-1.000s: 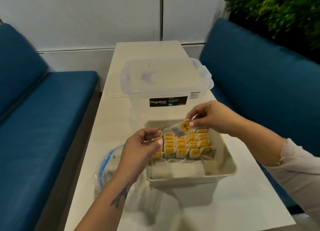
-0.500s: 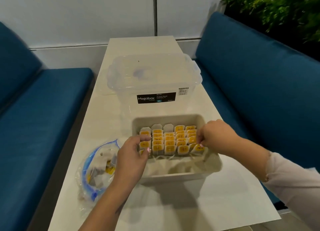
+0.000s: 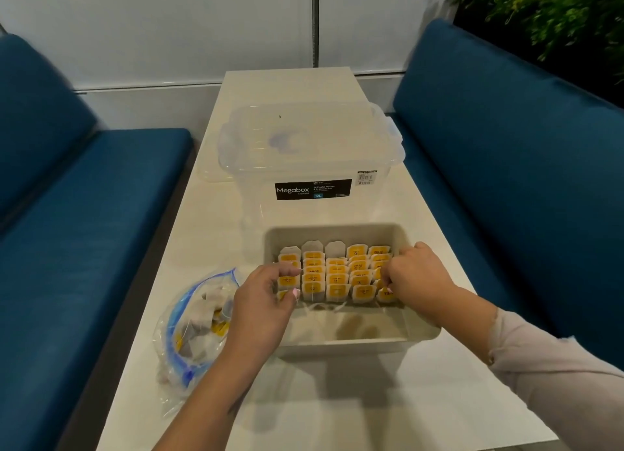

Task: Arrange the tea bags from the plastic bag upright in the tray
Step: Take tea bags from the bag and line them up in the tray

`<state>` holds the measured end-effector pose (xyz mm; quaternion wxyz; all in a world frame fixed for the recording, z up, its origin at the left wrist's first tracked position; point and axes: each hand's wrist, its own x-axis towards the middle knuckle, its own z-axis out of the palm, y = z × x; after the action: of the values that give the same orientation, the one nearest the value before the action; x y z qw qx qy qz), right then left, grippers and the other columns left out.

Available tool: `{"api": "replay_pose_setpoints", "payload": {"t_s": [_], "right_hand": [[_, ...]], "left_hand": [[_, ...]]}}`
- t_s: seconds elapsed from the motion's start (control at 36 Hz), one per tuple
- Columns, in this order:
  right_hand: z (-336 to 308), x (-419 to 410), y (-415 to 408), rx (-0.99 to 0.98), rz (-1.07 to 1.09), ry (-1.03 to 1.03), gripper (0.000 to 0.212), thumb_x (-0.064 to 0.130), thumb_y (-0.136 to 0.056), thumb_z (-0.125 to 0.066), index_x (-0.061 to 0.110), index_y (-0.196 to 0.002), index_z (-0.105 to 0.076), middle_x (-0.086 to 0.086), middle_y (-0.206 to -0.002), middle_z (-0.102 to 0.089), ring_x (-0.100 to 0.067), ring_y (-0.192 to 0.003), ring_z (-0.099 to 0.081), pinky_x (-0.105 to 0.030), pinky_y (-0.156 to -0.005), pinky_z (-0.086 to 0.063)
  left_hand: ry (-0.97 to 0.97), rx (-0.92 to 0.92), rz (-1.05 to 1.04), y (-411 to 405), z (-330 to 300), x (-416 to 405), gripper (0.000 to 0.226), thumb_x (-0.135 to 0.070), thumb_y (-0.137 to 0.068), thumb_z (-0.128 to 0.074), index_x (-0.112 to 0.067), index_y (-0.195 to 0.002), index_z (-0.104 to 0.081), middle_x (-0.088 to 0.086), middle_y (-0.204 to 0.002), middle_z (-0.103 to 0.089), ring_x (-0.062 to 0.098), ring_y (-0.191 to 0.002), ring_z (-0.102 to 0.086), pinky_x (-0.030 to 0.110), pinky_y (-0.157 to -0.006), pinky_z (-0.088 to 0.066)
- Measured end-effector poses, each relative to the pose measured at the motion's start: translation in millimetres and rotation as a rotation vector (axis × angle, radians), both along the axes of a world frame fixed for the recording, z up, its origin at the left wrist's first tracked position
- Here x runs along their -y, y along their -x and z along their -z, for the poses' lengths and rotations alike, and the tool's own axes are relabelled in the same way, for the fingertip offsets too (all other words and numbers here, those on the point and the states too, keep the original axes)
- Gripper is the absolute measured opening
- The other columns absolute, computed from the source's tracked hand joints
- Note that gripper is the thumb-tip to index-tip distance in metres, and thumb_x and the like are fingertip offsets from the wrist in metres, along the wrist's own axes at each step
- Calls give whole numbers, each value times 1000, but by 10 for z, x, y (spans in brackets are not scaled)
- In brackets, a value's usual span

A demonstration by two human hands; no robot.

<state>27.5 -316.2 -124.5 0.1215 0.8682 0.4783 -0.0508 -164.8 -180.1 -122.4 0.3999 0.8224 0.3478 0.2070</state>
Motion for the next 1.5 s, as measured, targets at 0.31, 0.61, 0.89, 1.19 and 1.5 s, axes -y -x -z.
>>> {"api": "replay_pose_setpoints", "payload": {"t_s": [0.31,0.61,0.89,1.19,1.5], "right_hand": [[-34,9,-17,19,-24,-25,19,34,-94,-51,30,-102,-68,2,-97,-61,-16,-84,-45,-24,-75,-32],[-92,27,-16,25,-21,-52,14,32,-92,-58,31,-103,-66,4,-101,-62,-13,-91,-48,-24,-80,-32],[-301,-186,83,-45,-44,-245,17,40,-85,-64,36,-101,-64,13,-95,-64,-11,-95,-47,-25,-77,-26],[-499,-852,859,-409,-123,-428,17,34,-83,-68,29,-99,-67,13,-87,-57,-13,-88,-56,-26,-73,-42],[-149,-1463,1662,-507,-290,-224,39,9,-91,-52,24,-126,-59,-4,-123,-63,-24,-110,-58,-30,-90,-44]], "left_hand": [[-7,4,23,13,-2,-11,28,-7,-83,-68,-31,-98,-64,-18,-106,-59,-7,-92,-48,-9,-71,-30],[-22,-12,35,21,-5,-24,28,-8,-83,-68,-31,-98,-64,-19,-106,-58,-4,-97,-49,-8,-70,-31],[-179,1,-65,279,-233,-296,35,1,-86,-61,-33,-94,-62,-19,-105,-58,-2,-95,-51,-1,-82,-31],[-49,-537,-173,854,-174,-701,59,-18,-88,-61,-18,-142,-38,5,-136,-52,24,-121,-50,30,-93,-41],[4,-444,-241,1019,-80,-773,45,-8,-95,-37,-23,-136,-47,9,-122,-60,23,-98,-57,30,-80,-48]]}}
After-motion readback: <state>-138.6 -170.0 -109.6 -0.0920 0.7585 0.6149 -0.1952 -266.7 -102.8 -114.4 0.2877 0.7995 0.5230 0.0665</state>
